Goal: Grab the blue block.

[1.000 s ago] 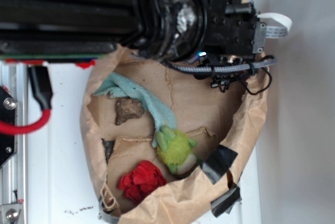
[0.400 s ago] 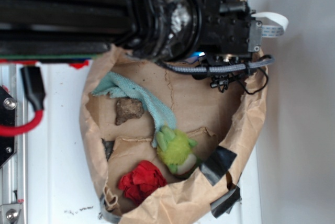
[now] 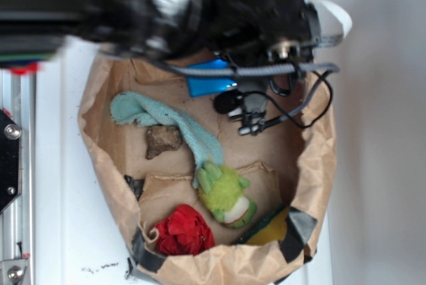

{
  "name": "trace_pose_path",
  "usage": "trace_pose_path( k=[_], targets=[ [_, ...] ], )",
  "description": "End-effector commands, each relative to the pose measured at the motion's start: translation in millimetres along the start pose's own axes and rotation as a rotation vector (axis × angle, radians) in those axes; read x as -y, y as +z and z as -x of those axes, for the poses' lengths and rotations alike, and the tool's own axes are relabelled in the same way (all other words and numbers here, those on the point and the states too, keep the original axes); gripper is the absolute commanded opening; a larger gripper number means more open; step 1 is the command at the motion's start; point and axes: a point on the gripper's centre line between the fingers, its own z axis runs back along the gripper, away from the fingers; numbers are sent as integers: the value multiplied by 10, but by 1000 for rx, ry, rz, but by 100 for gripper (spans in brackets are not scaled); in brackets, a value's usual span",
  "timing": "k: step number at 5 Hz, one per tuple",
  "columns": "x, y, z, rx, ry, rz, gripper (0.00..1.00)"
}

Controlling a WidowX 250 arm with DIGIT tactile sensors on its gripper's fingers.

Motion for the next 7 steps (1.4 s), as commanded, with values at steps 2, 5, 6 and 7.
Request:
trace_pose_path(
  k=[2, 5, 6, 7],
  targets=[
    [41, 1007, 65, 101, -90, 60, 0],
    [362, 1251, 202, 252, -75, -9, 0],
    [432, 1250, 186, 230, -84, -30, 0],
    [465, 1223, 150, 213, -88, -46, 0]
  ],
)
